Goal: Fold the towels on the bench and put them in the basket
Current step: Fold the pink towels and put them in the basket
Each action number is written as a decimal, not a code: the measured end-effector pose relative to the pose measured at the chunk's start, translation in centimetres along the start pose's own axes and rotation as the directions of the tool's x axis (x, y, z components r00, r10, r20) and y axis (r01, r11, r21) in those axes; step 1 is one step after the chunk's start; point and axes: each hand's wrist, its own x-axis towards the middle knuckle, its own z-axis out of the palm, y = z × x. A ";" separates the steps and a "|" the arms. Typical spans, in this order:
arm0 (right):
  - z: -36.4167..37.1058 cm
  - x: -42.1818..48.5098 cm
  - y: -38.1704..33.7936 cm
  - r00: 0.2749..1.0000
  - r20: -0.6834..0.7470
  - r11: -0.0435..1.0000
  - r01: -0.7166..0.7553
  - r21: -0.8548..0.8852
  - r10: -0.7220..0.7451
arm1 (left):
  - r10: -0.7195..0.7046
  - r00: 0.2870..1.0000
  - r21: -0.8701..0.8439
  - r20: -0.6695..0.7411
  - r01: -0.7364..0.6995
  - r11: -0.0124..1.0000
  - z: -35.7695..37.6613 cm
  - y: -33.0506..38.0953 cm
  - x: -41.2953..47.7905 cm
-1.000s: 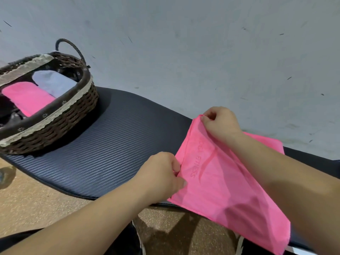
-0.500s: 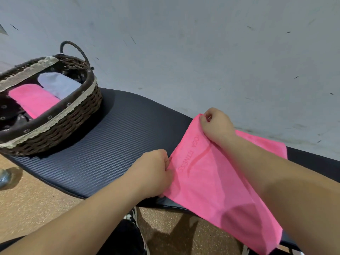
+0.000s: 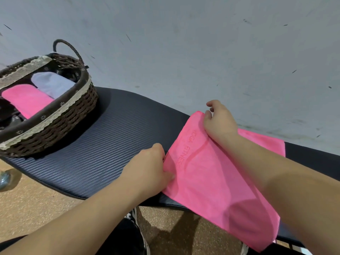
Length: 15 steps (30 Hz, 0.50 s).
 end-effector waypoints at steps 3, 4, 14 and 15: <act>-1.7 -2.0 1.1 0.993 0.045 0.991 0.113 -0.077 -0.109 | -0.028 0.999 -0.070 0.041 0.031 0.997 -0.3 0.0 0.3; -2.3 -2.9 1.8 0.987 0.080 0.979 0.150 -0.141 -0.140 | -0.035 0.998 -0.081 0.060 0.040 0.996 -0.4 0.0 0.5; -6.5 -10.1 7.5 0.902 0.408 0.869 0.086 -0.488 0.140 | -0.020 0.998 -0.093 0.063 0.026 0.995 -1.8 -1.8 1.8; -6.7 -10.6 7.1 0.895 0.413 0.850 0.078 -0.522 0.171 | -0.008 1.000 -0.060 -0.005 0.008 0.998 -2.0 -2.1 2.3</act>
